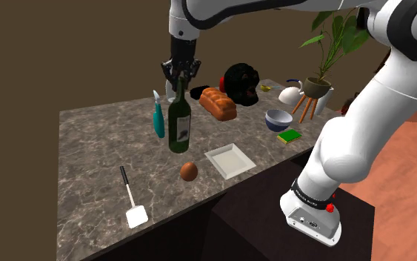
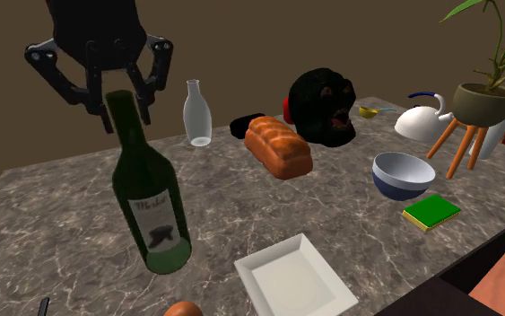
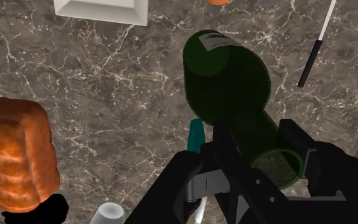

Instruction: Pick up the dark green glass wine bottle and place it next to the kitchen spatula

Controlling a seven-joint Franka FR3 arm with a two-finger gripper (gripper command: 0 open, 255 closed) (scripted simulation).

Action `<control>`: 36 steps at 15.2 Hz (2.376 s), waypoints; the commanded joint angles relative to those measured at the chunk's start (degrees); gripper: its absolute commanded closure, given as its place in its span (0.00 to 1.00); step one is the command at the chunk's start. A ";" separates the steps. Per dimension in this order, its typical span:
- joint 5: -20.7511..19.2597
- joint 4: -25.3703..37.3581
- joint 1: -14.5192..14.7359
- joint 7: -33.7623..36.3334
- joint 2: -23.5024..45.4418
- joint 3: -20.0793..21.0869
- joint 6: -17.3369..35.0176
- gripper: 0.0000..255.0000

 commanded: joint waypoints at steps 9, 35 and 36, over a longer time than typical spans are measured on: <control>0.28 -0.91 5.88 13.98 -1.16 8.15 -0.67 1.00; -0.61 -8.64 7.65 19.26 1.42 11.01 9.33 0.00; -0.61 -8.64 7.65 19.26 1.42 11.01 9.34 0.00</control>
